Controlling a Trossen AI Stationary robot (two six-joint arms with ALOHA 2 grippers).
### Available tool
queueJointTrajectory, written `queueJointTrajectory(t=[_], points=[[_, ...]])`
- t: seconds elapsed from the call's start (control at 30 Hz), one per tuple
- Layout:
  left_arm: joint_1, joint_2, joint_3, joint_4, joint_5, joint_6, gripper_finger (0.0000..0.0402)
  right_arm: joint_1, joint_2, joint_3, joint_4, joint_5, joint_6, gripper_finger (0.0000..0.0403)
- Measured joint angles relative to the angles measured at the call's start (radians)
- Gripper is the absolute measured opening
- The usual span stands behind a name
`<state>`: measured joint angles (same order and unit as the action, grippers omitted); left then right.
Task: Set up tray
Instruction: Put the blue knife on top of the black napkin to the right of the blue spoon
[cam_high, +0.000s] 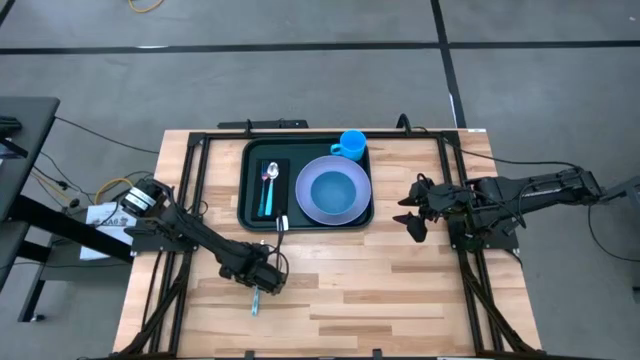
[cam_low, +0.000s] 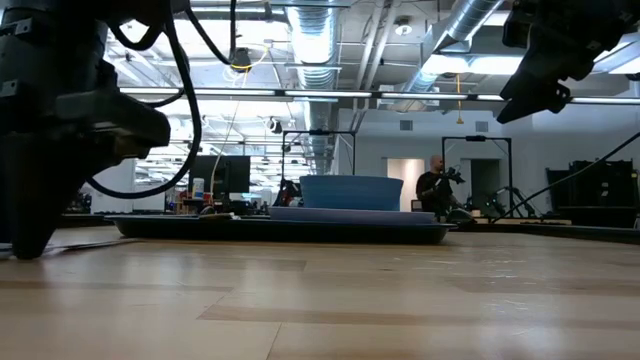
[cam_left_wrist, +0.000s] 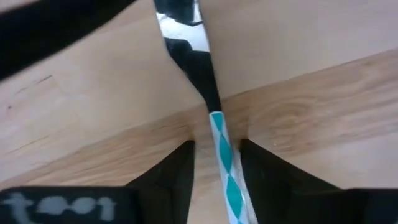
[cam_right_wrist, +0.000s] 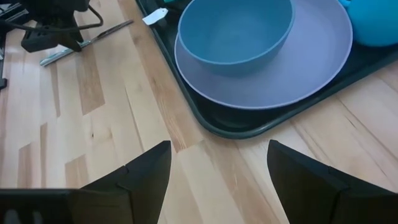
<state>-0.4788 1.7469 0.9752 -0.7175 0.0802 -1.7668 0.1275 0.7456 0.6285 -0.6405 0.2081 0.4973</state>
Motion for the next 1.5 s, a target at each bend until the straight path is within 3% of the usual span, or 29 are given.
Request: queueJointTrajectory(t=[0.23,0.47,0.83,0.93,1.1,1.3,1.5], points=[[-0.004,0.031,0.003,0.009,0.012,0.016,0.0019,0.000,0.000,0.000,-0.014,0.001,0.000,0.0255],[0.005,-0.008,-0.003,0.018,-0.004,0.010,0.0006,0.000,0.000,0.000,-0.018,0.003,0.000,0.0255],[0.022,-0.315,-0.003,-0.017,-0.361,-0.094,0.0002,0.000,0.000,0.000,-0.019,0.003,0.000,0.0255],[0.124,-0.363,-0.003,-0.079,-0.404,-0.004,0.0002,0.000,0.000,0.000,-0.019,0.003,0.000,0.0255],[0.395,-0.376,-0.003,-0.075,-0.389,0.285,0.0002,0.000,0.000,0.000,-0.019,0.003,0.000,0.0255],[0.708,-0.335,-0.003,-0.033,-0.280,0.580,0.0002,0.000,0.000,0.000,-0.019,0.011,0.000,0.0255],[0.840,-0.257,-0.003,0.118,-0.166,0.682,0.0002,-0.001,0.000,0.000,-0.035,0.043,0.000,0.0255]])
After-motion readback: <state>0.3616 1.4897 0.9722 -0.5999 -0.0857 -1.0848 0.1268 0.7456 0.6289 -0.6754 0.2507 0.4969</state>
